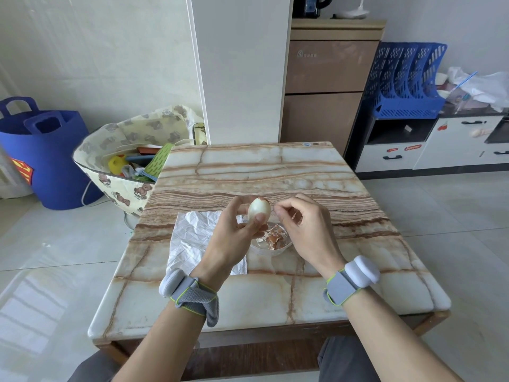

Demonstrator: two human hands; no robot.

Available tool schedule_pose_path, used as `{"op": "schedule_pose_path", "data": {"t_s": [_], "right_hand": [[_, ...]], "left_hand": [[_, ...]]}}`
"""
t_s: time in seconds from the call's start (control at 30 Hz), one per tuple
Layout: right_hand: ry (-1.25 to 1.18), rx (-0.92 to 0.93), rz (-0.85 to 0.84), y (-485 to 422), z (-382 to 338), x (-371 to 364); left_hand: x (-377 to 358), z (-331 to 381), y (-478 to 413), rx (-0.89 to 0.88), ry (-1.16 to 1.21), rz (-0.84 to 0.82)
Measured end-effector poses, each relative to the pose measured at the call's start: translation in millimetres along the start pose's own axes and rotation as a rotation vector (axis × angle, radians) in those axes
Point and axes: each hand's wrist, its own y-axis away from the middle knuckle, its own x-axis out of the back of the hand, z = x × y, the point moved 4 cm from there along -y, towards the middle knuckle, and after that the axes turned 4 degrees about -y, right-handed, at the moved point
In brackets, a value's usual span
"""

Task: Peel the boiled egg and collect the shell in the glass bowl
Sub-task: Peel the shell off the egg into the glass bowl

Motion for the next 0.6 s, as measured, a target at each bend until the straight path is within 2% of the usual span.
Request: {"op": "schedule_pose_path", "data": {"t_s": [0.23,0.5,0.6], "right_hand": [[-0.167,-0.031,-0.020,-1.3,-7.6,1.4],[-0.167,-0.035,-0.030,-4.8,-11.8,0.3],[-0.159,-0.028,-0.035,-5.8,-10.9,0.6]], "left_hand": [[-1.5,0.8,1.0,0.007,0.027,-0.018],[-3.6,3.1,0.1,0.026,0.076,-0.042],[-2.0,4.7,2.1,-0.014,0.022,-0.043]]}}
